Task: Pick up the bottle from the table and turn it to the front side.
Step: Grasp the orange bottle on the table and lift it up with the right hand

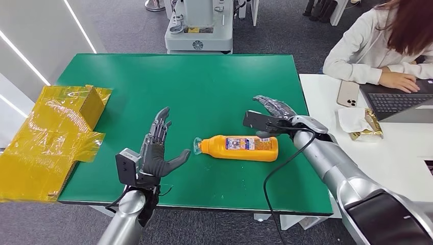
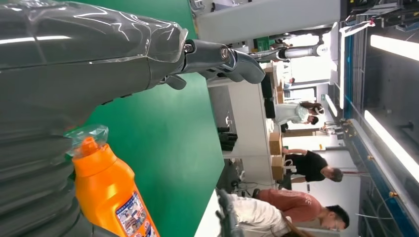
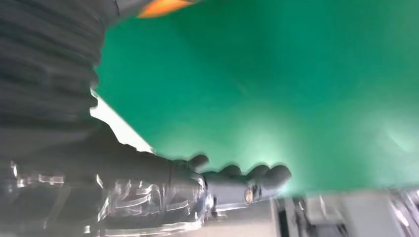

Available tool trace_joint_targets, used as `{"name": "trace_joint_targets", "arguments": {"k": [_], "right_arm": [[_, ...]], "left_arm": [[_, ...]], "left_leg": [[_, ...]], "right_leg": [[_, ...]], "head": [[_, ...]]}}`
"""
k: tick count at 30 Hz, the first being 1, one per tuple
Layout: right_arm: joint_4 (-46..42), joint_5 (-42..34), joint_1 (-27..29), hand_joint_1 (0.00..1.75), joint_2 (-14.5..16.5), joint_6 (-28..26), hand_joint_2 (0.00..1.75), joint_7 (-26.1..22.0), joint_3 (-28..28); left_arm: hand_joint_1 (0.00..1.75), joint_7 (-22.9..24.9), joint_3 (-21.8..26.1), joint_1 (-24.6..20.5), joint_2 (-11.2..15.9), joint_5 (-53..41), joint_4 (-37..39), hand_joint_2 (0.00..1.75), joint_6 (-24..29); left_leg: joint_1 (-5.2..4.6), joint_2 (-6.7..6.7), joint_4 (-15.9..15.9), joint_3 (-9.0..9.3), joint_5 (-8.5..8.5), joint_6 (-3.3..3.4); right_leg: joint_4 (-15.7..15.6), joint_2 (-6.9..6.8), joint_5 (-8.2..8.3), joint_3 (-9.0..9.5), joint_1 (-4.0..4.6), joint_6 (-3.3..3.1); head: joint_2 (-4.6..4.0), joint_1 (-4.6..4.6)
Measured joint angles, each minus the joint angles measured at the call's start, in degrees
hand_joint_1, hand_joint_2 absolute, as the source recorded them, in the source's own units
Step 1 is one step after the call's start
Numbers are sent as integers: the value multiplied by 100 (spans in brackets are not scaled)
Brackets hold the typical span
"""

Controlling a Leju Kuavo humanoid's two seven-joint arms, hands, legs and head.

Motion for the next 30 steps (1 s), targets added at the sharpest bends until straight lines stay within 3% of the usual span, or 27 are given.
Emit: {"name": "trace_joint_targets", "arguments": {"k": [9,15,30], "right_arm": [[173,-183,-238,0,0,22,175,-98,356],[290,-314,-409,0,0,564,175,-47,608],[411,-539,-641,0,0,1318,175,287,1023]], "left_arm": [[0,17,-1,-2,20,-42,1,175,-1],[0,128,-23,-92,48,-92,55,175,-13],[0,316,-91,-264,56,-155,177,175,-96]], "left_leg": [[0,1,1,2,0,0],[0,1,1,2,0,0],[0,1,1,2,0,0]], "right_leg": [[0,0,0,1,0,0],[0,1,1,0,0,0],[0,1,1,0,0,-1]], "head": [[0,0],[0,1],[0,1]]}}
